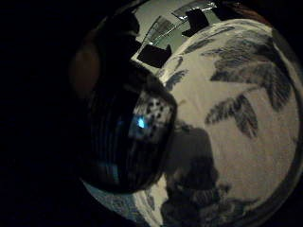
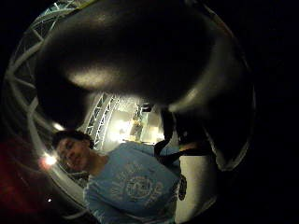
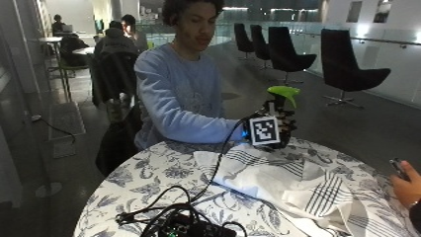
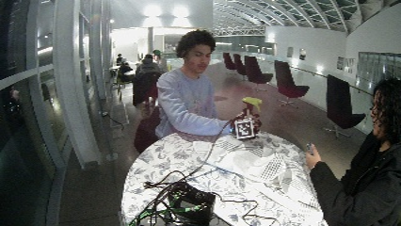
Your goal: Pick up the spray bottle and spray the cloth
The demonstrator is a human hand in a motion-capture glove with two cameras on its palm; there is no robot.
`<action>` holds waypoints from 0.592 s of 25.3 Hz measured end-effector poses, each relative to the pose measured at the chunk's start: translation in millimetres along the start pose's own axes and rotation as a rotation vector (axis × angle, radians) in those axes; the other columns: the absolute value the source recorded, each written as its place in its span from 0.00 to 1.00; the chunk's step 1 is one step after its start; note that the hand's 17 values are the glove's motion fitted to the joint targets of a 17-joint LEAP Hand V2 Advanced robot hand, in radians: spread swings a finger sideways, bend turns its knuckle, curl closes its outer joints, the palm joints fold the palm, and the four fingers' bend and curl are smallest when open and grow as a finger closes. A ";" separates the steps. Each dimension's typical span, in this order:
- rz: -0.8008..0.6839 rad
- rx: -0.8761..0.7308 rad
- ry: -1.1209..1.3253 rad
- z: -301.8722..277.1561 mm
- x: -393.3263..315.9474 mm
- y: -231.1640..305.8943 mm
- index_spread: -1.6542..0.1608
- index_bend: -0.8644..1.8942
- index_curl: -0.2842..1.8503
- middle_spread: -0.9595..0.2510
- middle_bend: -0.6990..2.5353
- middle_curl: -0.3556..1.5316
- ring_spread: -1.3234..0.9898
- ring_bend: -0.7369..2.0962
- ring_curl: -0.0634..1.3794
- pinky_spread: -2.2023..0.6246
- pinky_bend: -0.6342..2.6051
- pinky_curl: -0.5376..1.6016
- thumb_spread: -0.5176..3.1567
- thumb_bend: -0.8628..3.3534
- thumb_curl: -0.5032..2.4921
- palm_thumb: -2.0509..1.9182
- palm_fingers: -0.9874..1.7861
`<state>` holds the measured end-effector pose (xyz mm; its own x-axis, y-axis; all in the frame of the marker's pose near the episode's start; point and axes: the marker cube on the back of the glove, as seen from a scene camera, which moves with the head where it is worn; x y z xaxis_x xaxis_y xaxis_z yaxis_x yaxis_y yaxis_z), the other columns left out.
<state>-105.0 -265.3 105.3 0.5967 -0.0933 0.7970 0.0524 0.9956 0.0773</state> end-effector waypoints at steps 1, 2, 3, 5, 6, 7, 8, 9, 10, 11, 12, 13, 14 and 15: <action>0.002 0.005 0.002 -9.3 -7.1 10.8 0.76 0.34 0.32 0.75 0.32 0.44 0.57 0.38 0.31 0.87 0.27 0.36 0.40 0.19 0.36 0.71 0.56; 0.001 0.007 0.022 -20.2 -13.0 23.2 0.75 0.34 0.32 0.75 0.32 0.44 0.57 0.38 0.31 0.87 0.27 0.36 0.41 0.19 0.36 0.71 0.55; 0.000 0.007 0.065 -32.1 -16.5 36.3 0.75 0.34 0.31 0.75 0.32 0.44 0.57 0.38 0.31 0.87 0.28 0.36 0.41 0.19 0.36 0.71 0.56; 0.002 0.014 0.193 -58.5 -18.8 62.3 0.75 0.36 0.30 0.75 0.33 0.43 0.58 0.38 0.29 0.86 0.26 0.35 0.41 0.20 0.35 0.71 0.61; 0.005 0.027 0.252 -72.3 -19.9 73.8 0.76 0.36 0.30 0.75 0.33 0.43 0.58 0.38 0.28 0.86 0.26 0.35 0.42 0.20 0.35 0.71 0.62; 0.009 0.047 0.300 -85.7 -21.5 84.1 0.76 0.36 0.30 0.75 0.33 0.43 0.58 0.38 0.28 0.86 0.25 0.35 0.42 0.20 0.35 0.71 0.63; 0.012 0.071 0.342 -98.9 -23.1 94.1 0.76 0.36 0.30 0.75 0.33 0.43 0.58 0.38 0.28 0.86 0.25 0.35 0.42 0.20 0.35 0.71 0.63; 0.016 0.098 0.383 -112.2 -24.3 104.8 0.76 0.37 0.30 0.75 0.33 0.43 0.58 0.38 0.28 0.86 0.25 0.35 0.42 0.20 0.34 0.71 0.63; 0.019 0.127 0.427 -125.9 -24.9 116.9 0.76 0.37 0.30 0.75 0.33 0.43 0.58 0.38 0.28 0.86 0.25 0.36 0.42 0.20 0.34 0.71 0.63; 0.022 0.158 0.472 -139.6 -25.1 130.3 0.76 0.37 0.30 0.75 0.33 0.42 0.58 0.37 0.28 0.86 0.25 0.36 0.42 0.20 0.34 0.71 0.63; 0.027 0.190 0.516 -152.5 -25.3 144.1 0.76 0.37 0.30 0.75 0.33 0.42 0.58 0.37 0.28 0.86 0.25 0.36 0.43 0.20 0.34 0.71 0.62; 0.034 0.220 0.555 -164.0 -25.4 157.7 0.75 0.37 0.30 0.75 0.32 0.42 0.58 0.37 0.28 0.86 0.25 0.36 0.43 0.20 0.34 0.70 0.62; 0.044 0.246 0.589 -174.3 -25.3 170.9 0.76 0.38 0.31 0.75 0.32 0.42 0.58 0.37 0.28 0.86 0.25 0.36 0.43 0.20 0.34 0.70 0.63; 0.056 0.269 0.621 -183.6 -25.1 184.0 0.75 0.38 0.31 0.75 0.32 0.42 0.58 0.37 0.28 0.85 0.24 0.36 0.43 0.20 0.34 0.71 0.64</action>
<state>36.7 -79.0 -10.5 0.9460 0.0582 0.3188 -0.1451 0.9557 0.2560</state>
